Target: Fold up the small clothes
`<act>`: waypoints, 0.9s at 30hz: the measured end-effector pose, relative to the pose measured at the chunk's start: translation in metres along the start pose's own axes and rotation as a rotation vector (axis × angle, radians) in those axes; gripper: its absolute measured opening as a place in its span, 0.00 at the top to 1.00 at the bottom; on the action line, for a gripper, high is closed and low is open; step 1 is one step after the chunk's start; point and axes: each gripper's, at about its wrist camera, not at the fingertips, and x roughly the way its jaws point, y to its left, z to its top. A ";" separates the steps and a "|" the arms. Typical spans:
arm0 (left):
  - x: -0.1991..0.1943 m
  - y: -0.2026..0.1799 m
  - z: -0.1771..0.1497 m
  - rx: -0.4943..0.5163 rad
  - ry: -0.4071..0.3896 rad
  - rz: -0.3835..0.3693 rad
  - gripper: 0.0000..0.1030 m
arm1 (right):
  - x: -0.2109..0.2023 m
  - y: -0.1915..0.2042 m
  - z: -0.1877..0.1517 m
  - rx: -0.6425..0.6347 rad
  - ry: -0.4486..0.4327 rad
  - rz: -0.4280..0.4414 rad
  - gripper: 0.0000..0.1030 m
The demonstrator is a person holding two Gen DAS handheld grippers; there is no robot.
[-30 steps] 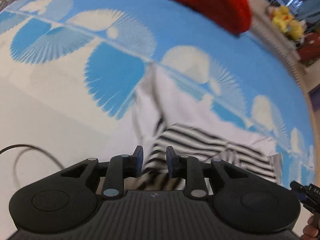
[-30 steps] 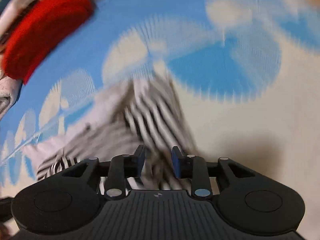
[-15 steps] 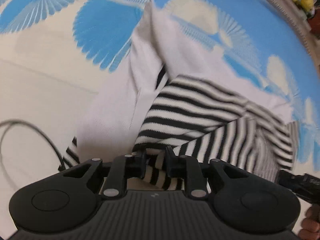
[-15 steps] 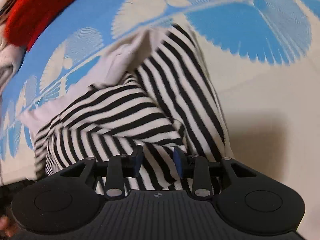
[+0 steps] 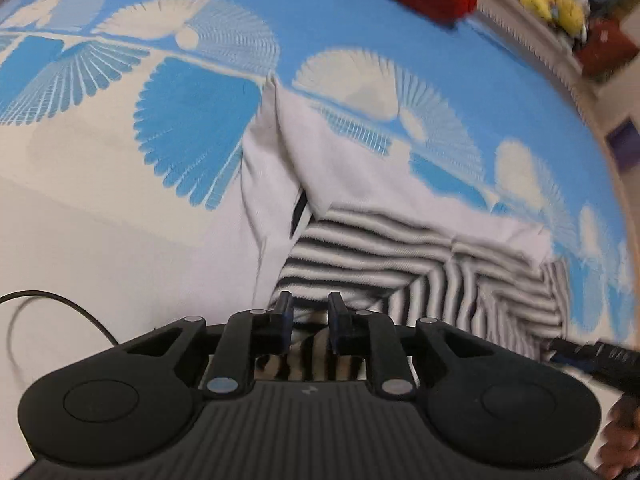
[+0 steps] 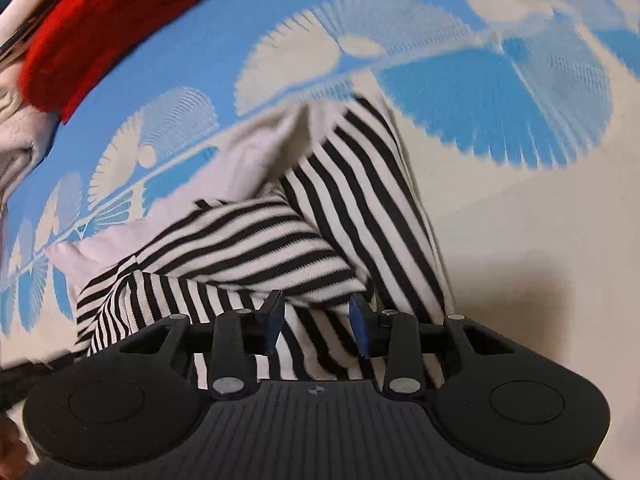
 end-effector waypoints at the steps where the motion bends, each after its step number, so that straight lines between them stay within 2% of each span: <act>1: 0.015 0.002 -0.006 0.020 0.062 0.040 0.78 | 0.004 -0.002 -0.003 0.008 0.021 -0.009 0.63; 2: 0.025 0.005 -0.011 0.034 0.108 0.068 0.78 | 0.009 -0.003 -0.006 0.014 0.054 -0.013 0.63; 4: 0.015 0.003 -0.014 0.049 0.063 0.095 0.77 | 0.017 0.000 -0.014 0.013 0.083 -0.022 0.64; 5: 0.001 -0.001 -0.014 0.062 0.017 0.100 0.76 | 0.009 0.004 -0.015 0.020 0.052 -0.026 0.64; 7: -0.040 -0.011 -0.018 0.103 -0.103 0.053 0.70 | -0.029 0.008 -0.016 0.018 -0.071 -0.007 0.64; 9: -0.077 -0.019 -0.027 0.126 -0.171 0.007 0.65 | -0.081 0.017 -0.022 -0.030 -0.231 0.018 0.63; 12: -0.127 -0.032 -0.047 0.202 -0.261 -0.014 0.64 | -0.140 0.024 -0.036 -0.075 -0.350 0.069 0.62; 16: -0.187 -0.047 -0.097 0.283 -0.399 -0.036 0.59 | -0.217 0.024 -0.078 -0.166 -0.449 0.173 0.57; 18: -0.212 -0.052 -0.130 0.321 -0.465 -0.044 0.50 | -0.245 0.017 -0.102 -0.213 -0.512 0.191 0.54; 20: -0.226 -0.054 -0.167 0.368 -0.539 -0.021 0.47 | -0.264 0.004 -0.131 -0.249 -0.568 0.188 0.52; 24: -0.232 -0.043 -0.236 0.392 -0.597 0.007 0.47 | -0.264 -0.032 -0.181 -0.243 -0.584 0.140 0.52; 27: -0.214 -0.026 -0.268 0.343 -0.558 0.027 0.48 | -0.247 -0.059 -0.217 -0.203 -0.559 0.099 0.52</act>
